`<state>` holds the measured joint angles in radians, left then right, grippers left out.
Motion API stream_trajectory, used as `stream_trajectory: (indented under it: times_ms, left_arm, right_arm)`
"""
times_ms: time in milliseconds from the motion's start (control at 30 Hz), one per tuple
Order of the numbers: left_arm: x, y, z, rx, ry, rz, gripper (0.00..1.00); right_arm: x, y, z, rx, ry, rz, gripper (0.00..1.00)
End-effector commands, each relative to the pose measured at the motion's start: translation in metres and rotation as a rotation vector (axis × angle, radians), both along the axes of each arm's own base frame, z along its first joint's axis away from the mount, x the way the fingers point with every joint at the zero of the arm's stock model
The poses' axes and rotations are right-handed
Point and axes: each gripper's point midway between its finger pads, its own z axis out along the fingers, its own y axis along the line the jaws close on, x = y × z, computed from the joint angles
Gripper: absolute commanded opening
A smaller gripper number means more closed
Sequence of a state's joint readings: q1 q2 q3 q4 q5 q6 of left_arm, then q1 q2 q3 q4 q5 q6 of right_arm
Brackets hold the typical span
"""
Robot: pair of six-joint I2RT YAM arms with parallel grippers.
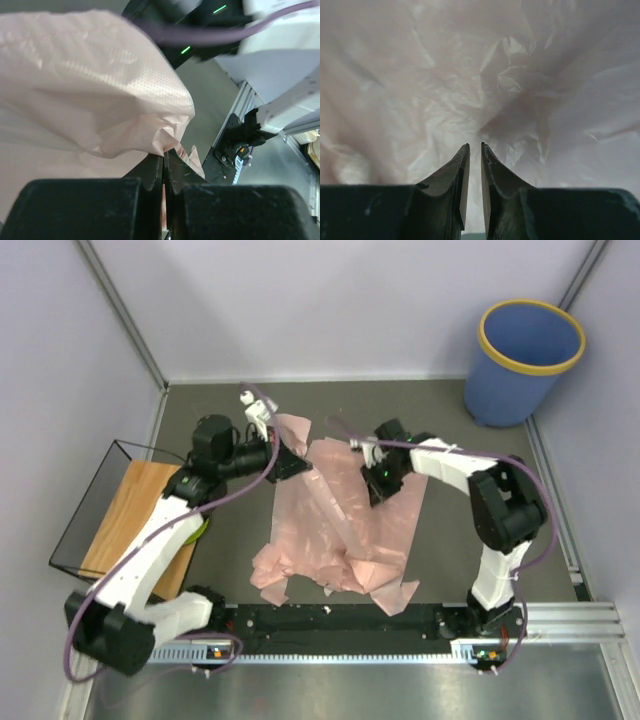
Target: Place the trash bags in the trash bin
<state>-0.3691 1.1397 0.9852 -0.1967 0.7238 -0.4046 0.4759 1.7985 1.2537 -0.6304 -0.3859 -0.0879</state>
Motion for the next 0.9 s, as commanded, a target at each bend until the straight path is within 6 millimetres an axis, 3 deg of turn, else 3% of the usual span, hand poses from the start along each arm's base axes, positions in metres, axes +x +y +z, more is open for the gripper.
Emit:
stream_trajectory:
  times_ms: [0,33,67,100,167,200,267,333,467,500,633,667,767,867]
  left_arm:
    - [-0.033,0.022,0.076,-0.026,-0.231,0.016,0.00]
    - [-0.038,0.027,0.087,-0.028,-0.278,0.026,0.00]
    - [-0.043,0.032,0.099,-0.031,-0.324,0.040,0.00]
    - [-0.056,0.039,0.124,-0.045,-0.400,0.053,0.00]
    - [-0.062,0.050,0.148,-0.030,-0.497,0.097,0.00]
    - [-0.072,0.058,0.174,-0.036,-0.570,0.122,0.00]
    - [-0.069,0.073,0.197,-0.002,-0.668,0.209,0.00]
    - [-0.073,0.088,0.232,0.015,-0.795,0.284,0.00]
    - [-0.064,0.120,0.288,0.055,-0.970,0.485,0.00]
    - [-0.067,0.136,0.313,0.054,-1.016,0.577,0.00]
    - [-0.073,0.167,0.366,0.096,-1.170,0.745,0.00]
    - [-0.083,0.171,0.384,0.071,-1.232,0.767,0.00]
    - [-0.100,0.177,0.410,0.050,-1.321,0.787,0.00]
    - [-0.092,0.180,0.413,0.061,-1.305,0.818,0.00]
  right_arm:
    - [-0.006,-0.036,-0.058,-0.269,0.019,0.116,0.14]
    - [-0.008,-0.040,-0.072,-0.310,0.048,0.131,0.13]
    - [-0.008,-0.045,-0.078,-0.337,0.049,0.140,0.13]
    - [-0.007,-0.051,-0.083,-0.375,0.049,0.142,0.13]
    - [-0.008,-0.059,-0.094,-0.418,0.061,0.146,0.12]
    - [-0.009,-0.062,-0.096,-0.434,0.062,0.152,0.08]
    - [-0.010,-0.061,-0.097,-0.449,0.058,0.161,0.08]
    - [-0.008,-0.064,-0.097,-0.482,0.043,0.171,0.00]
    - [-0.012,-0.063,-0.102,-0.514,0.052,0.206,0.00]
    - [-0.011,-0.065,-0.103,-0.554,0.034,0.215,0.00]
    - [-0.012,-0.065,-0.108,-0.624,0.008,0.253,0.00]
    - [-0.013,-0.065,-0.109,-0.638,0.006,0.260,0.00]
    - [-0.014,-0.066,-0.114,-0.692,-0.009,0.289,0.00]
    - [-0.013,-0.067,-0.118,-0.730,-0.013,0.301,0.00]
